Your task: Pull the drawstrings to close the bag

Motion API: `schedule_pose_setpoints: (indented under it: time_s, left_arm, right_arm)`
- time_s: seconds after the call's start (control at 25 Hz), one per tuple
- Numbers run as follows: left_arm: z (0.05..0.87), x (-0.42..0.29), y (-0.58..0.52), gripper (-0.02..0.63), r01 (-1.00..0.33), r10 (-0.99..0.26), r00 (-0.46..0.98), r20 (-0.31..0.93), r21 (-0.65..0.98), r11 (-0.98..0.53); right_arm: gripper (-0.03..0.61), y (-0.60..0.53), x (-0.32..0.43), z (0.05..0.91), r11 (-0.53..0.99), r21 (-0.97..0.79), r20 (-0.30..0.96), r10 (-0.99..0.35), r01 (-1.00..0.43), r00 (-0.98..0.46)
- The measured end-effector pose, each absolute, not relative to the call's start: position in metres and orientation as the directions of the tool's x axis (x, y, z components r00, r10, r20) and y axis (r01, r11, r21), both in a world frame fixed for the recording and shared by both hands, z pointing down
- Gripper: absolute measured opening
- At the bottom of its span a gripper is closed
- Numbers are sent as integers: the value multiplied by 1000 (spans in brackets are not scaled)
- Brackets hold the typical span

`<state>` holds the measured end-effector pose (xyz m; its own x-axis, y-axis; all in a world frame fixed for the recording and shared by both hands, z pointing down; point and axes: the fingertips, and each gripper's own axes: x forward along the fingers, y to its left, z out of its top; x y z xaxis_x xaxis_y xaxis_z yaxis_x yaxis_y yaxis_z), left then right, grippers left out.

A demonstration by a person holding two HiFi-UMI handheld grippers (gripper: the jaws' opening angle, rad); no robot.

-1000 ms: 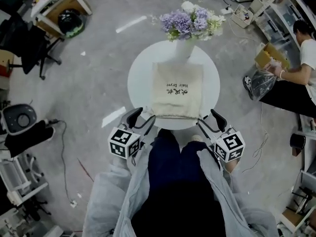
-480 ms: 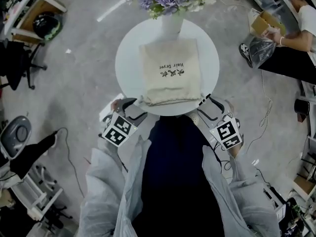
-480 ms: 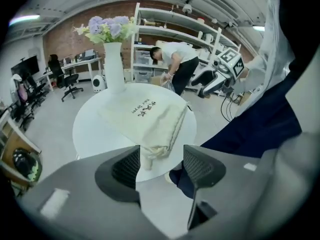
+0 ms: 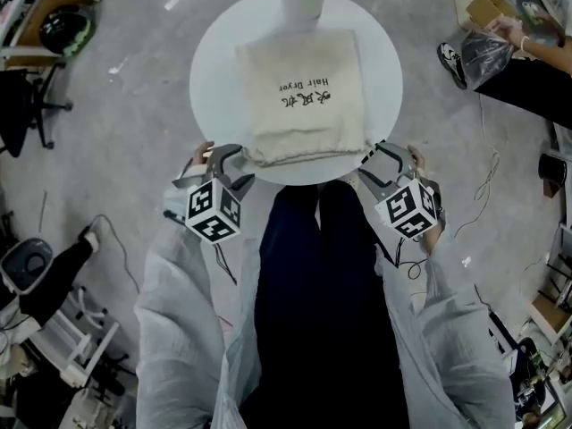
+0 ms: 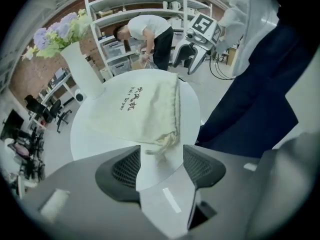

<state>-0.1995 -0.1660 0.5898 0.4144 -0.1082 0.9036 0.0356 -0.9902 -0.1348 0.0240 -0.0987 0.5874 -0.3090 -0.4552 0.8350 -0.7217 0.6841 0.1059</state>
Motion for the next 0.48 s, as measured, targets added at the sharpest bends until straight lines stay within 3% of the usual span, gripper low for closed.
schedule_pose_setpoints:
  time_s: [0.2, 0.48]
  left_arm:
    - [605, -202, -168, 281, 165, -145, 342, 928, -211, -963]
    - [611, -189, -168, 269, 208, -146, 328, 933, -222, -953]
  right_arm:
    - [251, -105, 26, 605, 649, 68, 853, -432, -758, -292]
    - [216, -111, 29, 621, 649, 79, 879, -403, -756, -254]
